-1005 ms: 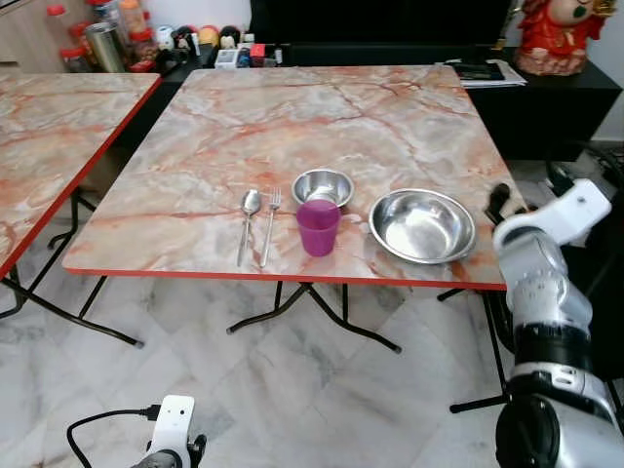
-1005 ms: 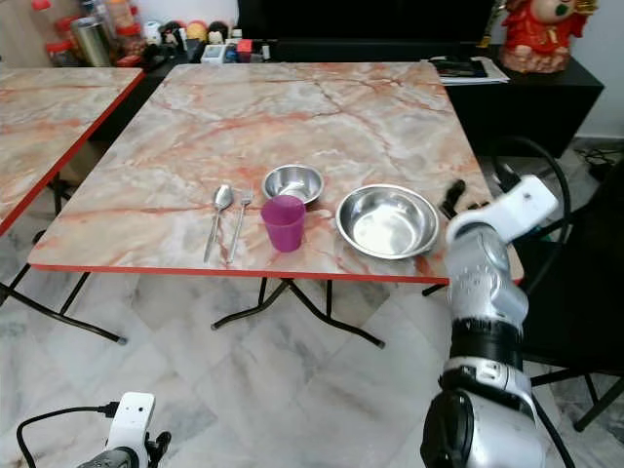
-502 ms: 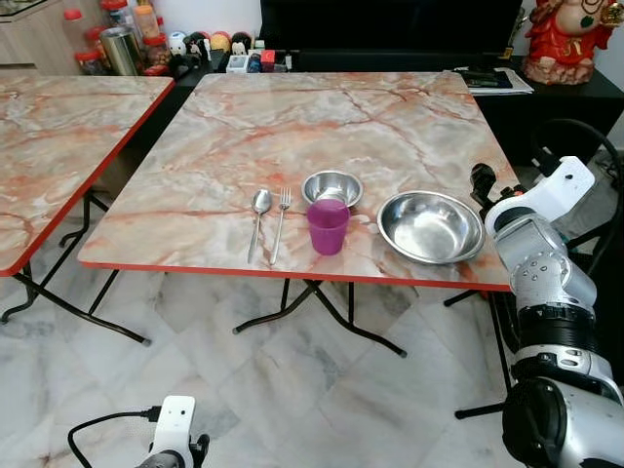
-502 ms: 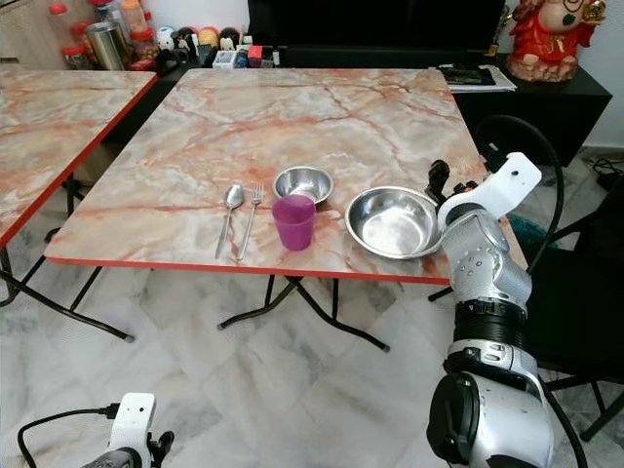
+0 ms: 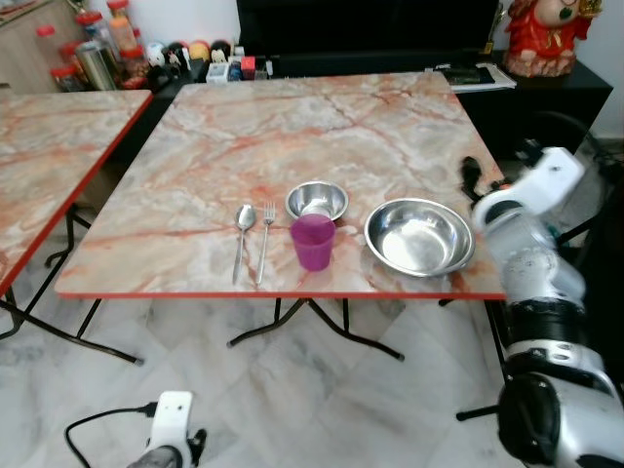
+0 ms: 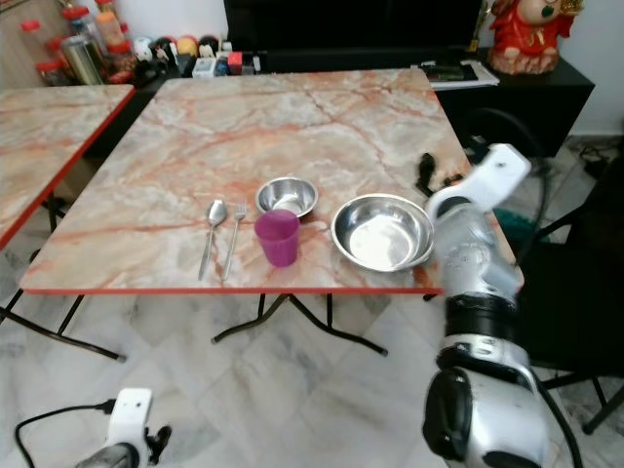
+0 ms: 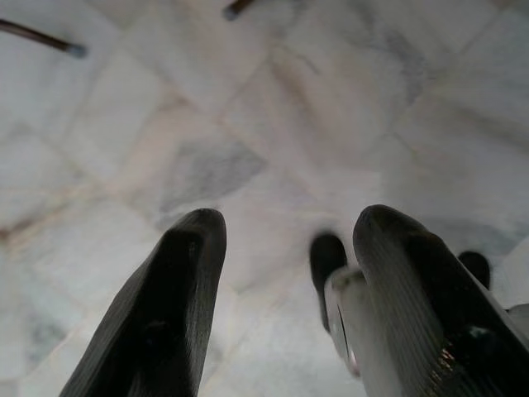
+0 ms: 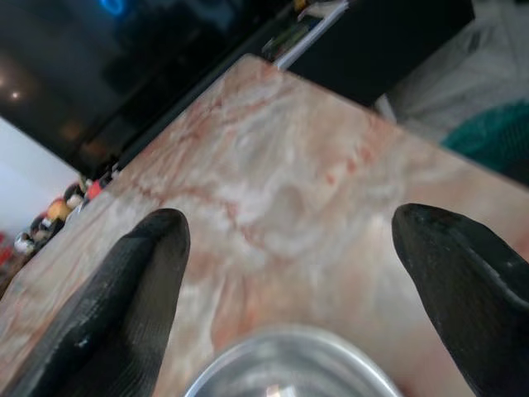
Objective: Setting the table
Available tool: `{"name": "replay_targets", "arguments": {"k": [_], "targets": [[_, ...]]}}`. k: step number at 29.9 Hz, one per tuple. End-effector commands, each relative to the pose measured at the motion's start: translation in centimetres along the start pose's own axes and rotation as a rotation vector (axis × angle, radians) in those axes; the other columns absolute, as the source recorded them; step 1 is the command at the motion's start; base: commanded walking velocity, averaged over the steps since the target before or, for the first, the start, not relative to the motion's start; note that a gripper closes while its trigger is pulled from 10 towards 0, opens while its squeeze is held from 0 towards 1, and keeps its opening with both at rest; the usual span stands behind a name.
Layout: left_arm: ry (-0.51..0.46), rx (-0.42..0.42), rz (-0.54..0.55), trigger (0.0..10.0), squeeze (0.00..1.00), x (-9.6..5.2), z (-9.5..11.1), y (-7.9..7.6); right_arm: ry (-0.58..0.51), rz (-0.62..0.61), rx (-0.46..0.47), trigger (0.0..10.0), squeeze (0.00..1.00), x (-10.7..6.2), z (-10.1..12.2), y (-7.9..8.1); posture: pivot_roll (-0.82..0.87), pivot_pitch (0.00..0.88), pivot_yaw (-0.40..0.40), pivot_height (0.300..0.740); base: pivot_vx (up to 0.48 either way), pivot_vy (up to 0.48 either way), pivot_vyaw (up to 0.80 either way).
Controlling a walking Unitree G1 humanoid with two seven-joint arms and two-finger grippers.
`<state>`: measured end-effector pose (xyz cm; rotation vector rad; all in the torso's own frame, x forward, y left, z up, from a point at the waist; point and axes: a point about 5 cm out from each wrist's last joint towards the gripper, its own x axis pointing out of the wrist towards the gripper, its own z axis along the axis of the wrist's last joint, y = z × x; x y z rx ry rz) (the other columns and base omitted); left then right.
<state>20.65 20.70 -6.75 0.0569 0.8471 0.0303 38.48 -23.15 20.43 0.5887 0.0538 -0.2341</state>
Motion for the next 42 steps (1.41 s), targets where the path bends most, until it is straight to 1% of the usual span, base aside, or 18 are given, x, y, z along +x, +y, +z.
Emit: {"name": "replay_targets", "arguments": {"k": [1,5,10,13,14,20,24,28,29,31,33,35,38,39,40,42], "targets": [[0.026,-0.011,0.021,10.0,0.00,-0.2,-0.6,0.7,0.016,0.023,-0.002,10.0,0.00,0.0,-0.6,1.1,-0.07,0.085,0.029,0.740,0.304,0.000,0.00],[0.016,-0.011,0.018,10.0,0.00,-0.1,-0.4,0.5,0.015,0.033,0.000,10.0,0.00,0.0,-0.5,1.5,-0.07,0.087,0.029,0.740,0.297,0.000,0.00],[0.013,-0.008,0.017,10.0,0.00,-0.1,-0.3,0.5,0.013,0.034,-0.003,10.0,0.00,-0.1,-0.2,1.6,-0.08,0.092,0.031,0.740,0.266,0.000,0.00],[0.013,-0.004,0.018,10.0,0.00,-0.1,-0.2,0.5,0.019,0.030,-0.005,10.0,0.00,-0.2,0.2,1.6,-0.08,0.096,0.033,0.740,0.000,0.000,0.00],[0.012,-0.003,0.019,10.0,0.00,-0.1,-0.2,0.5,0.024,0.022,0.009,10.0,0.00,-0.2,0.3,1.5,-0.08,0.096,0.033,0.740,0.000,0.000,0.00],[0.016,-0.001,0.018,10.0,0.00,-0.1,-0.2,0.5,0.068,0.018,0.006,10.0,0.00,-0.6,0.6,1.0,-0.08,0.105,0.036,0.740,0.000,0.000,0.00],[0.024,-0.002,0.018,10.0,0.00,-0.1,-0.4,0.8,0.102,0.004,-0.026,10.0,0.00,-1.1,0.7,0.0,-0.09,0.111,0.041,0.740,0.000,0.000,0.00],[0.036,-0.004,0.019,10.0,0.00,-0.3,-0.8,1.3,0.141,-0.020,-0.054,10.0,0.00,-1.6,0.8,-1.2,-0.09,0.111,0.040,0.740,0.000,0.000,0.00],[0.036,-0.004,0.019,10.0,0.00,-0.3,-0.8,1.3,0.141,-0.020,-0.054,10.0,0.00,-1.6,0.8,-1.2,-0.09,0.111,0.040,0.740,0.000,0.000,0.00],[0.044,-0.006,0.018,10.0,0.00,-0.4,-1.1,1.6,0.189,-0.009,-0.100,10.0,0.00,-2.0,0.5,-1.6,-0.09,0.110,0.040,0.740,0.000,0.000,0.00],[0.050,-0.004,0.015,10.0,0.00,-0.5,-1.2,1.6,0.207,-0.006,-0.114,10.0,0.00,-2.3,0.2,-1.9,-0.09,0.108,0.038,0.740,0.000,0.000,0.00],[0.055,-0.005,0.015,10.0,0.00,-0.5,-1.4,1.6,0.227,-0.013,-0.107,10.0,0.00,-2.5,-0.3,-2.5,-0.09,0.107,0.039,0.740,0.000,0.000,0.00],[0.056,-0.005,0.015,10.0,0.00,-0.5,-1.5,1.6,0.232,-0.015,-0.107,10.0,0.00,-2.6,-0.3,-2.6,-0.09,0.107,0.039,0.740,0.000,0.000,0.00],[0.058,-0.004,0.014,10.0,0.00,-0.5,-1.5,1.6,0.239,-0.016,-0.099,10.0,0.00,-2.7,-0.5,-2.7,-0.09,0.103,0.039,0.740,0.000,0.000,0.00],[0.066,0.004,0.009,10.0,0.00,-0.6,-1.8,1.4,0.281,-0.004,-0.044,10.0,0.00,-2.9,-1.7,-2.9,-0.09,0.098,0.040,0.740,0.000,0.000,0.00],[0.071,0.007,0.006,10.0,0.00,-0.6,-1.9,1.3,0.313,0.002,-0.003,10.0,0.00,-3.1,-2.7,-3.1,-0.09,0.097,0.039,0.740,0.000,0.000,0.00]]}}
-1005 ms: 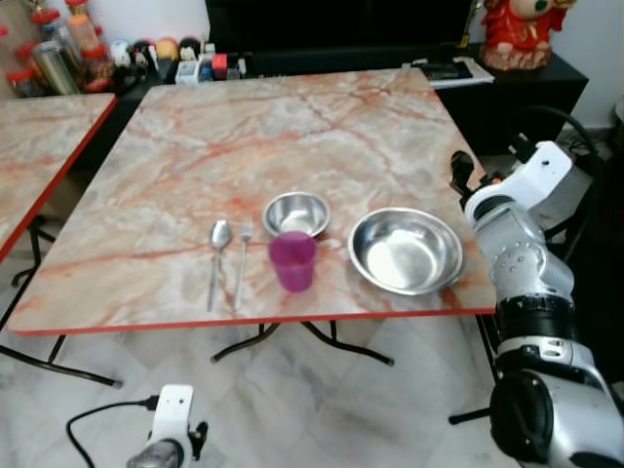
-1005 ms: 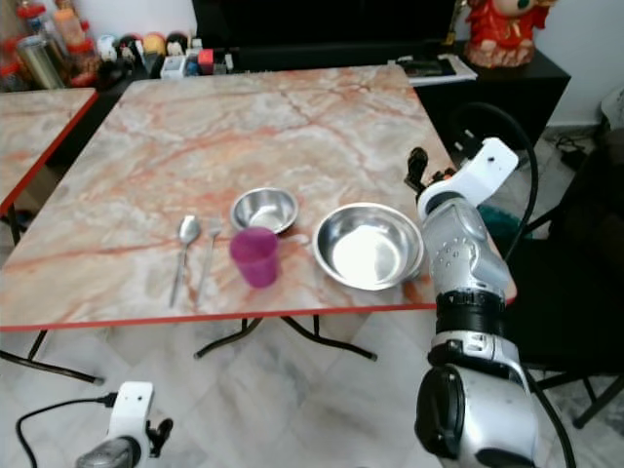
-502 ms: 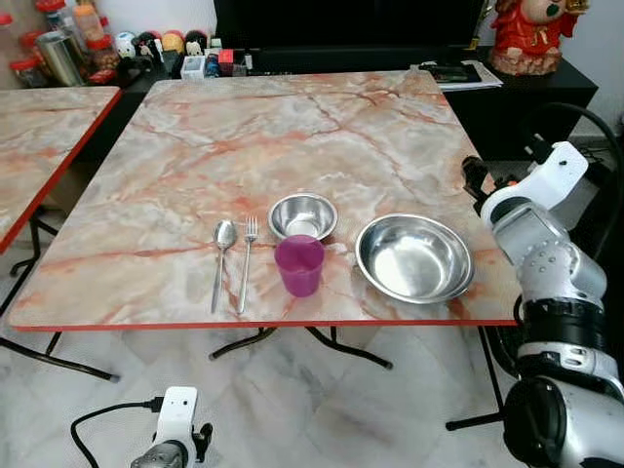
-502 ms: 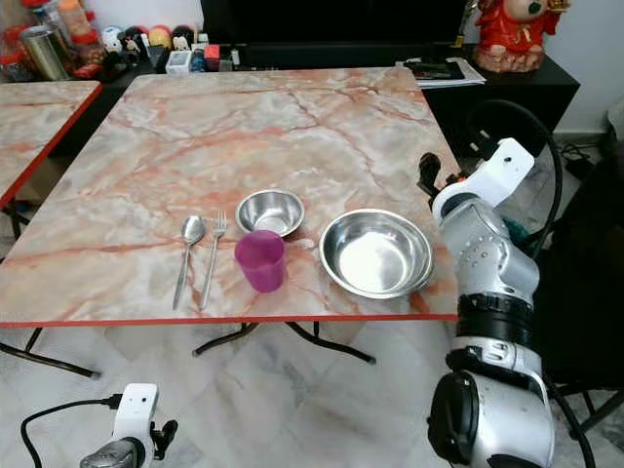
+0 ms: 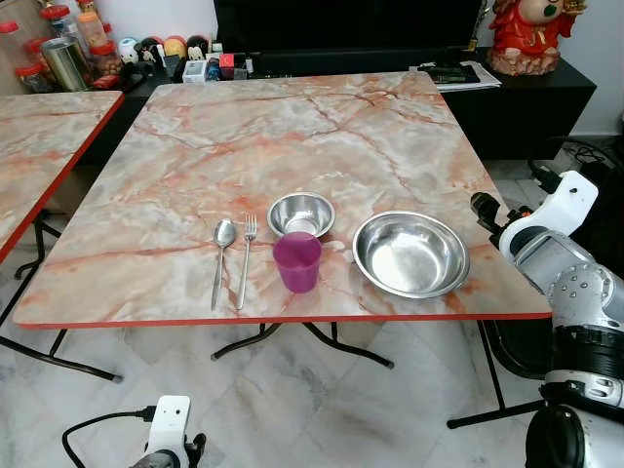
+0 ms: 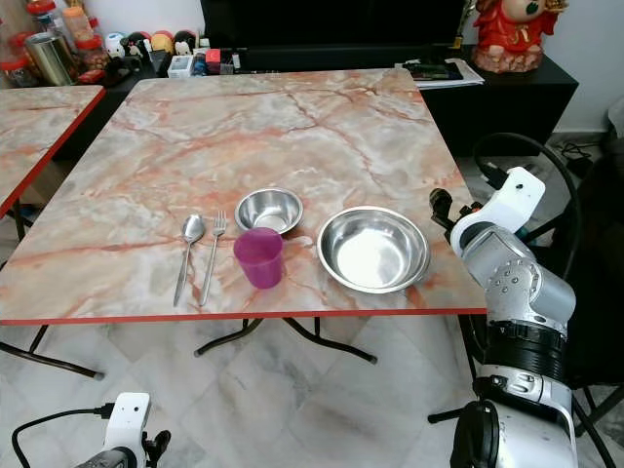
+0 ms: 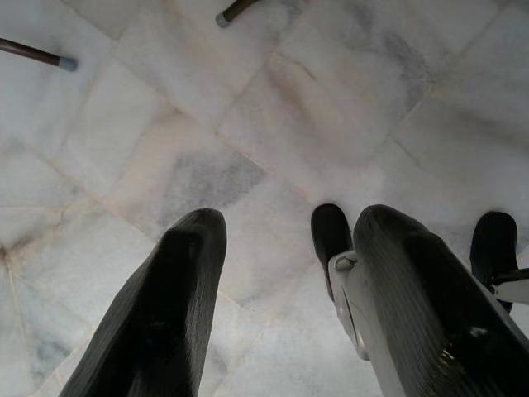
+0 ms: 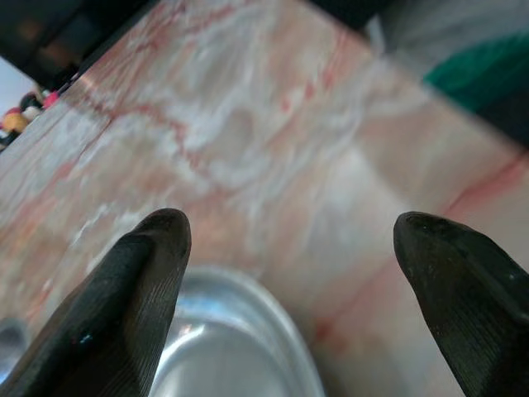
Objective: Setting the table
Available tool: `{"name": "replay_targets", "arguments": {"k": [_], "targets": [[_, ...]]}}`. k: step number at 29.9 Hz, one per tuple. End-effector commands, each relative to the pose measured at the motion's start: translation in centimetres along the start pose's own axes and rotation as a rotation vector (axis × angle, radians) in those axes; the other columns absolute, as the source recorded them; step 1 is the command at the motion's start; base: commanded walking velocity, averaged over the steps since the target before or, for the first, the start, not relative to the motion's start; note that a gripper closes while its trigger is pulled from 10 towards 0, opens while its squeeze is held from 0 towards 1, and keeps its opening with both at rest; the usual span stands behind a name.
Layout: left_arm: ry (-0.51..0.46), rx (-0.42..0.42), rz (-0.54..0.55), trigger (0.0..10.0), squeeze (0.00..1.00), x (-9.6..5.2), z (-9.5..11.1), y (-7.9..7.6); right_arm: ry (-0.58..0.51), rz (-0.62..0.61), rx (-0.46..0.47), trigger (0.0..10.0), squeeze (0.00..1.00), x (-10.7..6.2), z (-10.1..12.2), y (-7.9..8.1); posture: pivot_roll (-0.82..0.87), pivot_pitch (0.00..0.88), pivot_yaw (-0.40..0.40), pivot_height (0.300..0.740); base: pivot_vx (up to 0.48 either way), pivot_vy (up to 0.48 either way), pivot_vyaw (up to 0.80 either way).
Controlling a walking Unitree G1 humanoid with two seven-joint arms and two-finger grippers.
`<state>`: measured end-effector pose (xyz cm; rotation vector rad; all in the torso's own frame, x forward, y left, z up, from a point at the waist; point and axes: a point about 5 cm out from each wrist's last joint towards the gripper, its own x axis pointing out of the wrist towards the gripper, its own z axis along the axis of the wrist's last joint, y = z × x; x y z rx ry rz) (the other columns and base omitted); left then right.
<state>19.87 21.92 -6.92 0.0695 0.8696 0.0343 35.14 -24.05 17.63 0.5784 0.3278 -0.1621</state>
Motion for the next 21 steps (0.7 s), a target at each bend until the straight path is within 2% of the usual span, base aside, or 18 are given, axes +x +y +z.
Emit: {"name": "replay_targets", "arguments": {"k": [1,7,13,21], "targets": [[0.049,-0.003,-0.002,10.0,0.00,-0.2,-1.2,0.1,0.041,0.021,0.040,10.0,0.00,-0.1,-1.1,0.0,-0.09,0.097,0.039,0.740,0.000,0.000,0.00],[0.058,0.002,-0.003,10.0,0.00,-0.3,-1.5,-0.1,0.065,0.019,0.088,10.0,0.00,0.2,-2.1,0.0,-0.09,0.094,0.040,0.740,0.000,0.000,0.00],[0.067,-0.001,-0.001,10.0,0.00,-0.5,-2.1,-0.1,0.071,0.024,0.090,10.0,0.00,0.3,-2.4,0.3,-0.08,0.097,0.039,0.740,0.000,0.000,0.00],[0.071,-0.002,0.008,10.0,0.00,-0.6,-2.2,0.8,0.067,0.022,0.073,10.0,0.00,0.4,-2.2,0.3,-0.08,0.103,0.038,0.740,0.000,0.000,0.00]]}}
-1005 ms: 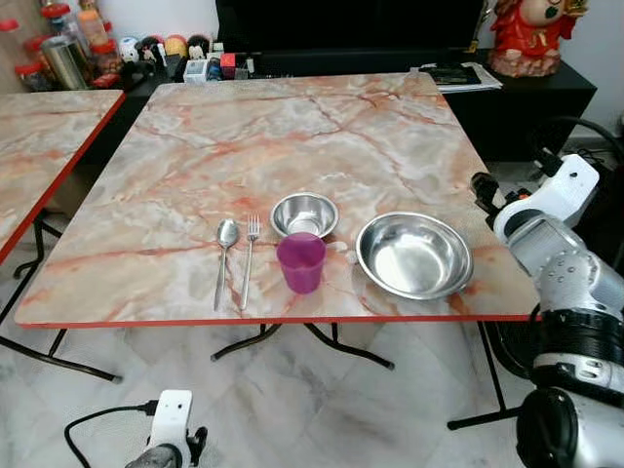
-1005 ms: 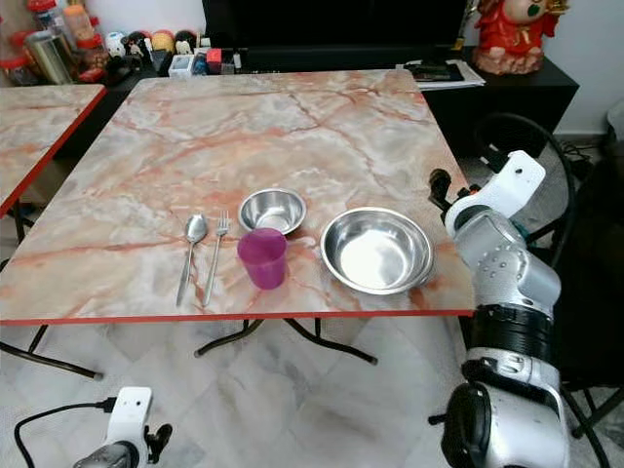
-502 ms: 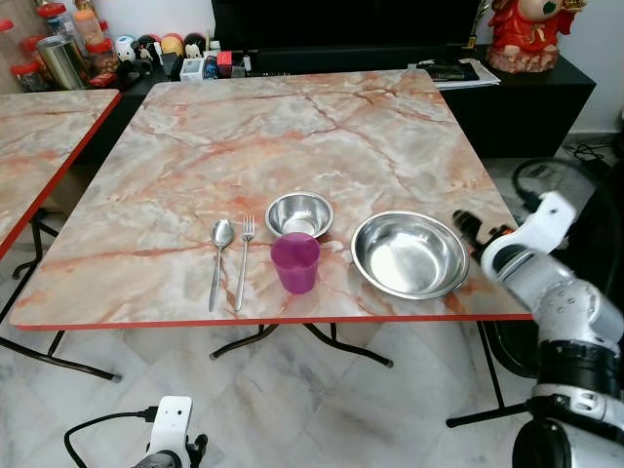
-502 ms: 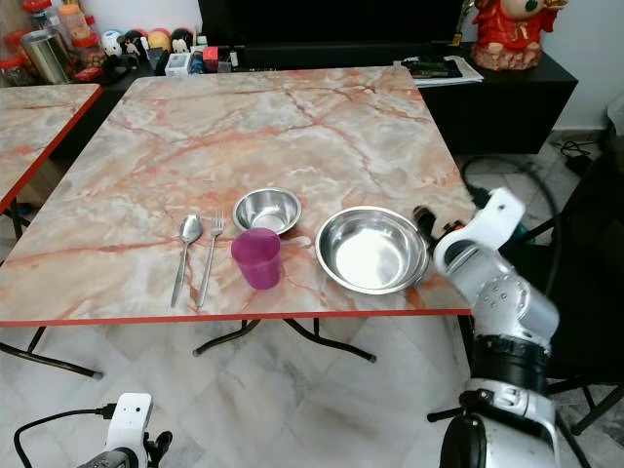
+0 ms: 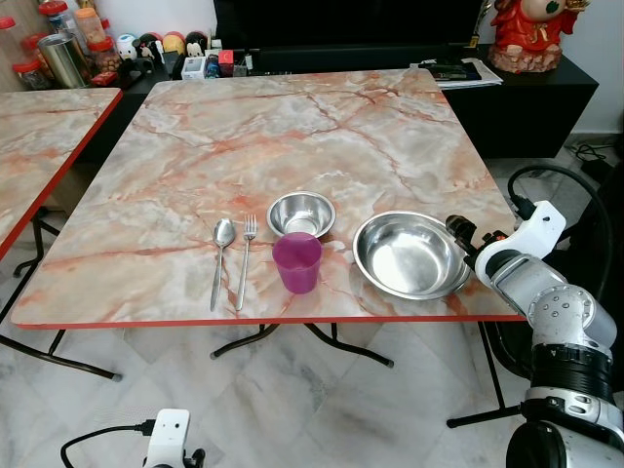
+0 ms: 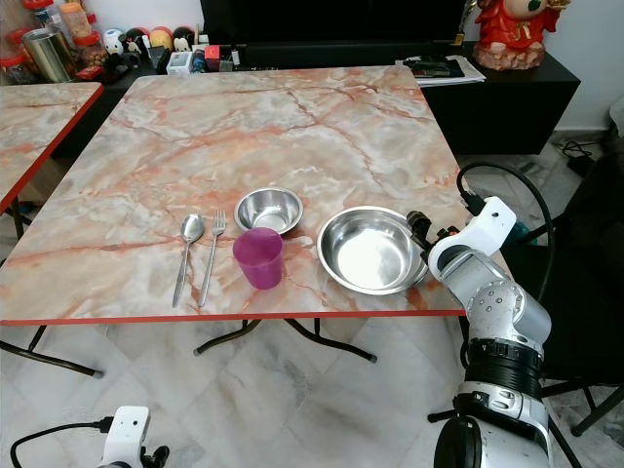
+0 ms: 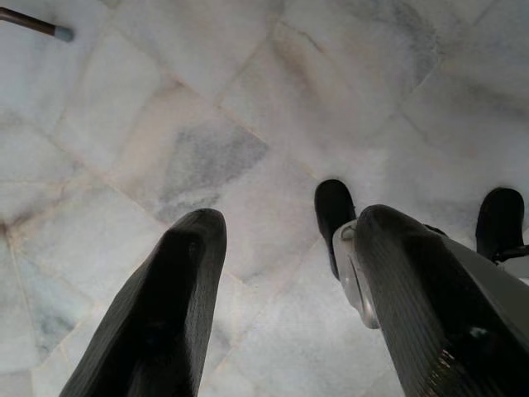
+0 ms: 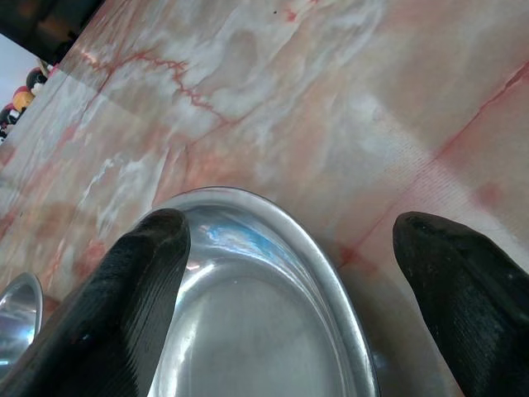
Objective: Setting the table
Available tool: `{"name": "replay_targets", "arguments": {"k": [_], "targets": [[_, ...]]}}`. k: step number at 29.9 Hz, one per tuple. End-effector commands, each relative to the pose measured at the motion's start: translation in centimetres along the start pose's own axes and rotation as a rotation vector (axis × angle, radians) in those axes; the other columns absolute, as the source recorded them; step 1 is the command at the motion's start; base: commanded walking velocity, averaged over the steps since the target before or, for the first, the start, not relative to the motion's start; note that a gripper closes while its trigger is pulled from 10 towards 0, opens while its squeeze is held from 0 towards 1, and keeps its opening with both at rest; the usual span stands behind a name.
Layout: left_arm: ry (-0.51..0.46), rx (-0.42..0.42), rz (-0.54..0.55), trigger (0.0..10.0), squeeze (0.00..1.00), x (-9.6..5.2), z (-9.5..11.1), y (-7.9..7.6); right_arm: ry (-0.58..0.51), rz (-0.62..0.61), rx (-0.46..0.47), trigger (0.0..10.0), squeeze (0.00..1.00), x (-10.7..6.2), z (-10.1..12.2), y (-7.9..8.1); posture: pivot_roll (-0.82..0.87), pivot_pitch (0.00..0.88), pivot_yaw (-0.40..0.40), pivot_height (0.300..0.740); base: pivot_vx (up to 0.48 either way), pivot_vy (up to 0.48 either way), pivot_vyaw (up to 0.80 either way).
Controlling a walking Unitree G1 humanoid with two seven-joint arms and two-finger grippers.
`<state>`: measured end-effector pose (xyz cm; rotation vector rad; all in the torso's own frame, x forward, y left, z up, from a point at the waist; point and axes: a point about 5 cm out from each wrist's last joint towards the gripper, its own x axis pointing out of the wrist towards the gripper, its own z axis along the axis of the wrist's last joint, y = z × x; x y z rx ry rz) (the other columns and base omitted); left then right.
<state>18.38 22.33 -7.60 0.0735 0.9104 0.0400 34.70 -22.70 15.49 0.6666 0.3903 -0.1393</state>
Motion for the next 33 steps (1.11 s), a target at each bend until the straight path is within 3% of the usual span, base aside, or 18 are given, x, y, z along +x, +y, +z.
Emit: {"name": "replay_targets", "arguments": {"k": [1,10,19,20,21,22,25,33], "targets": [[0.029,-0.004,0.002,10.0,0.00,-0.1,-0.6,0.5,-0.004,0.006,-0.014,10.0,0.00,0.2,0.1,0.4,-0.08,0.104,0.039,0.740,0.000,0.000,0.00],[0.024,-0.005,-0.010,10.0,0.00,0.1,-0.3,-1.0,0.031,0.015,-0.026,10.0,0.00,0.7,-1.3,0.8,-0.07,0.107,0.040,0.740,0.000,0.000,0.00],[0.023,-0.007,-0.004,10.0,0.00,0.1,-0.3,-0.6,0.030,0.019,-0.030,10.0,0.00,0.8,-1.3,1.0,-0.07,0.109,0.039,0.740,0.000,0.000,0.00],[0.022,-0.008,-0.002,10.0,0.00,0.0,-0.3,-0.3,0.029,0.019,-0.031,7.3,0.00,0.8,-1.2,1.0,-0.07,0.108,0.038,0.740,0.000,0.000,0.00],[0.022,-0.008,-0.002,10.0,0.00,0.0,-0.3,-0.3,0.029,0.019,-0.031,7.3,0.00,0.8,-1.2,1.0,-0.07,0.108,0.038,0.740,0.000,0.000,0.00],[0.020,-0.009,0.002,10.0,0.00,0.0,-0.2,0.1,0.028,0.019,-0.032,0.2,0.00,0.8,-1.2,1.0,-0.07,0.110,0.038,0.740,0.000,0.000,0.00],[0.012,-0.014,0.014,10.0,0.00,-0.2,0.1,1.6,0.026,0.021,-0.035,0.0,0.00,0.8,-1.1,1.2,-0.07,0.113,0.037,0.740,0.000,0.000,0.00],[0.003,-0.013,0.014,10.0,0.00,-0.1,0.7,1.6,0.027,0.029,-0.038,0.0,0.00,0.9,-1.2,1.3,-0.07,0.115,0.035,0.740,0.000,0.000,0.00]]}}
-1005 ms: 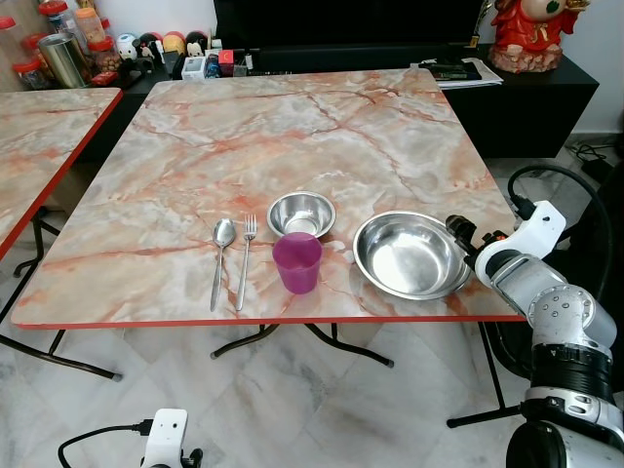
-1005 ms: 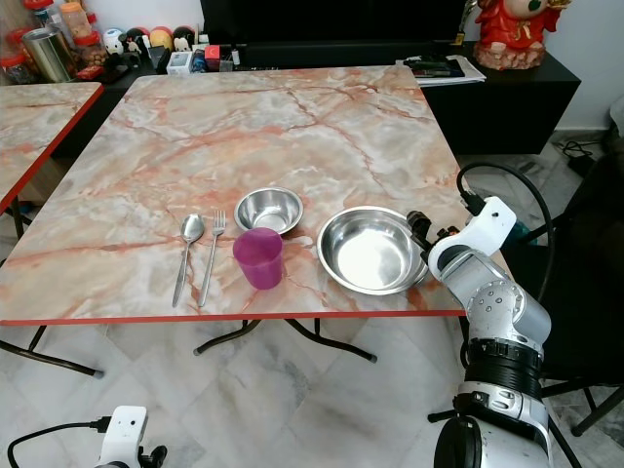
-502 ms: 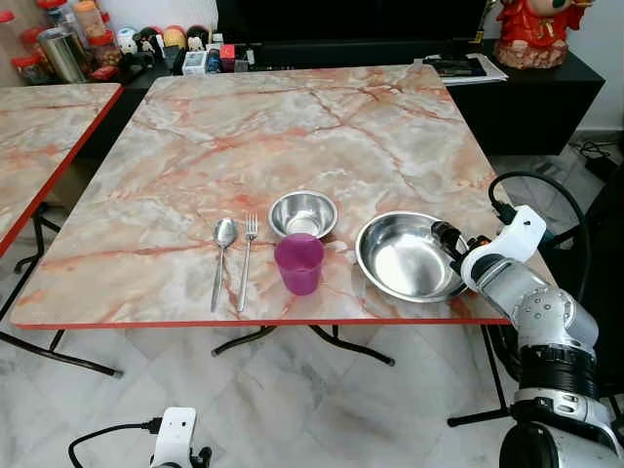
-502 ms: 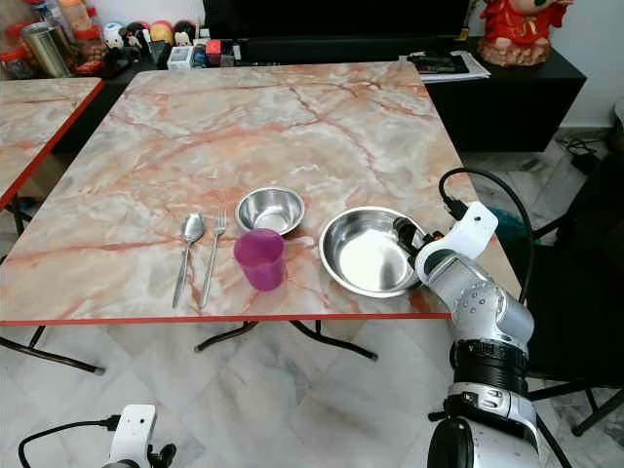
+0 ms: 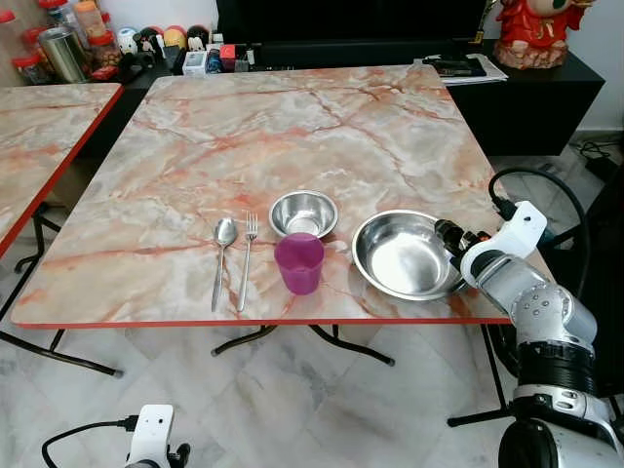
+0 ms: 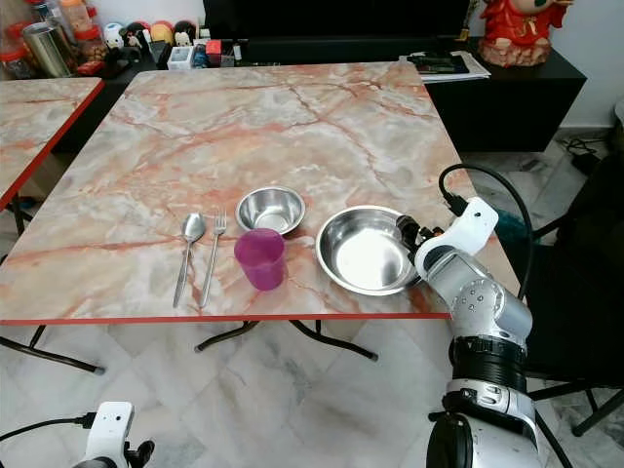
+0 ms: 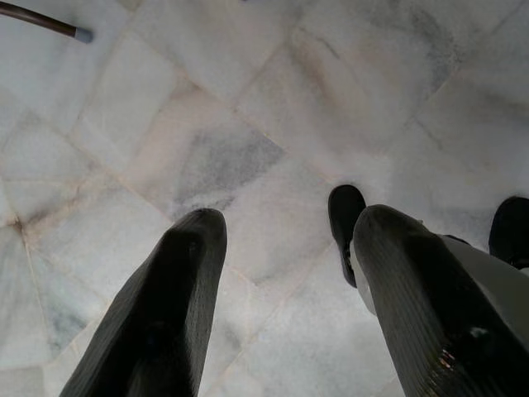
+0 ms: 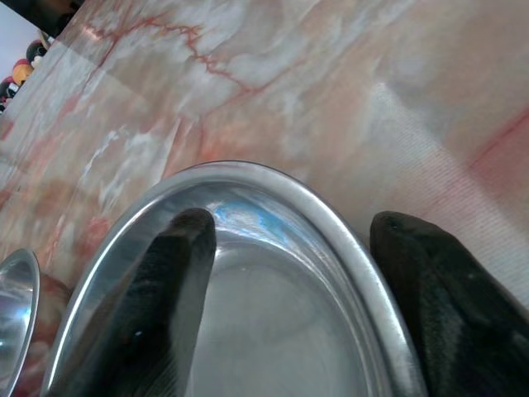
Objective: Setting the table
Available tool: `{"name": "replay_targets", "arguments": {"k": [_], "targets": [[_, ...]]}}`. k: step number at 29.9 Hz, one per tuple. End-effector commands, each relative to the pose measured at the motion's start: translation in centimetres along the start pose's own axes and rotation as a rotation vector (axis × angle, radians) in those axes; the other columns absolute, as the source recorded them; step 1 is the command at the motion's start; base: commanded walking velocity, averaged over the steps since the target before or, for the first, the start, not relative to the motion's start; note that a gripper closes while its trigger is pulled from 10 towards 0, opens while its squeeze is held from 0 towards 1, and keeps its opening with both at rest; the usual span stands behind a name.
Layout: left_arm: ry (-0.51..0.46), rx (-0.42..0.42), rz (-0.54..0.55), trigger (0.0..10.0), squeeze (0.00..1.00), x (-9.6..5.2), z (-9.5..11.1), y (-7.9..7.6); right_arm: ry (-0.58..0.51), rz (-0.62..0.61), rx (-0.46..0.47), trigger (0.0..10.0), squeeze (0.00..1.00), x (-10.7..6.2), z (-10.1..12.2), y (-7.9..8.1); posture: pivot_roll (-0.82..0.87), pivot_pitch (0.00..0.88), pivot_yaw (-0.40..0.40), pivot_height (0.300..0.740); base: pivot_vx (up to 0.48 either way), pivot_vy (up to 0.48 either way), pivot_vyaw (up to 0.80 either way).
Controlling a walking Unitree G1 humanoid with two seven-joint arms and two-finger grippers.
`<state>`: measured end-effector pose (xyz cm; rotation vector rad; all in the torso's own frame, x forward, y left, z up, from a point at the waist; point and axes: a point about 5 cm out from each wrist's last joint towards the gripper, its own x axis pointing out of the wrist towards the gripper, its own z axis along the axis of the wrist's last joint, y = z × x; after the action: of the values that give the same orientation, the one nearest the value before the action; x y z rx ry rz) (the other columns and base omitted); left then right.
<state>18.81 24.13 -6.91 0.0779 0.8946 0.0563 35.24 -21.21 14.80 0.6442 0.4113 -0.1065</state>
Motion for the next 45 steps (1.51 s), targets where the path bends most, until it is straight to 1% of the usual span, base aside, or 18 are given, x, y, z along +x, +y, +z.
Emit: {"name": "replay_targets", "arguments": {"k": [1,3,6,8,10,14,15,16,20,22,25,26,27,30,37,42,45], "targets": [[0.018,-0.010,-0.002,10.0,0.00,0.1,0.0,-0.2,0.000,0.010,-0.009,0.0,0.00,0.1,0.0,0.4,-0.07,0.115,0.035,0.740,0.000,0.000,0.00],[0.013,-0.008,-0.009,10.0,0.00,0.3,0.5,-0.9,0.002,0.012,-0.013,0.0,0.00,0.1,0.0,0.5,-0.07,0.115,0.035,0.740,0.000,0.000,0.00],[0.012,-0.008,-0.014,10.0,0.00,0.4,0.6,-1.2,0.004,0.013,-0.015,0.0,0.00,0.2,-0.1,0.5,-0.07,0.116,0.035,0.740,0.000,0.000,0.00],[0.014,-0.008,-0.025,10.0,0.00,0.5,0.6,-2.3,0.008,0.013,-0.023,0.0,0.00,0.1,-0.1,0.5,-0.07,0.118,0.035,0.740,0.000,0.000,0.00],[0.015,-0.007,-0.031,10.0,0.00,0.6,0.6,-3.0,0.011,0.012,-0.030,0.0,0.00,0.1,-0.2,0.5,-0.07,0.119,0.037,0.740,0.000,0.000,0.00],[0.019,-0.008,-0.035,10.0,0.00,0.6,0.3,-3.4,0.016,0.005,-0.038,0.0,0.00,0.2,-0.3,0.3,-0.07,0.120,0.034,0.740,0.000,0.000,0.00],[0.024,-0.008,-0.038,10.0,0.00,0.5,-0.2,-3.6,0.021,-0.008,-0.046,3.5,0.00,0.2,-0.5,0.1,-0.07,0.123,0.035,0.740,0.000,0.000,0.00],[0.028,-0.009,-0.038,10.0,0.00,0.4,-0.4,-3.7,0.025,-0.015,-0.048,10.0,0.00,0.2,-0.6,0.0,-0.07,0.123,0.035,0.740,0.000,0.000,0.00],[0.033,-0.009,-0.039,10.0,0.00,0.3,-0.8,-3.8,0.030,-0.022,-0.049,10.0,0.00,0.3,-0.7,-0.2,-0.07,0.123,0.035,0.740,0.000,0.000,0.00],[0.043,-0.011,-0.030,10.0,0.00,0.1,-1.4,-3.3,0.041,-0.032,-0.053,10.0,0.00,0.4,-1.1,-0.5,-0.07,0.125,0.035,0.740,0.000,0.000,0.00],[0.044,-0.012,-0.024,10.0,0.00,0.1,-1.4,-2.9,0.042,-0.034,-0.054,10.0,0.00,0.4,-1.1,-0.6,-0.07,0.125,0.035,0.740,0.000,0.000,0.00],[0.043,-0.013,-0.021,10.0,0.00,0.1,-1.3,-2.7,0.039,-0.038,-0.053,6.7,0.00,0.4,-1.1,-0.7,-0.06,0.125,0.035,0.740,0.000,0.000,0.00],[0.042,-0.013,-0.017,10.0,0.00,0.1,-1.2,-2.3,0.026,-0.048,-0.053,0.0,0.00,0.4,-1.0,-0.8,-0.06,0.125,0.035,0.740,0.000,0.000,0.00],[0.038,-0.015,-0.010,10.0,0.00,0.1,-0.9,-1.8,0.012,-0.054,-0.052,0.0,0.00,0.3,-0.6,-0.8,-0.07,0.125,0.036,0.740,0.000,0.000,0.00],[0.032,-0.015,-0.006,10.0,0.00,0.1,-0.5,-1.2,-0.002,-0.045,-0.058,0.0,0.00,0.3,-0.3,-0.6,-0.06,0.126,0.038,0.740,0.000,0.000,0.00],[0.031,-0.015,-0.005,10.0,0.00,0.2,-0.4,-1.2,-0.014,-0.044,-0.056,0.0,0.00,0.2,0.0,-0.4,-0.06,0.126,0.039,0.740,0.000,0.000,0.00],[0.030,-0.015,-0.010,10.0,0.00,0.3,-0.3,-1.7,-0.033,-0.042,-0.057,0.0,0.00,0.1,0.7,-0.4,-0.06,0.124,0.040,0.740,0.000,0.000,0.00]]}}
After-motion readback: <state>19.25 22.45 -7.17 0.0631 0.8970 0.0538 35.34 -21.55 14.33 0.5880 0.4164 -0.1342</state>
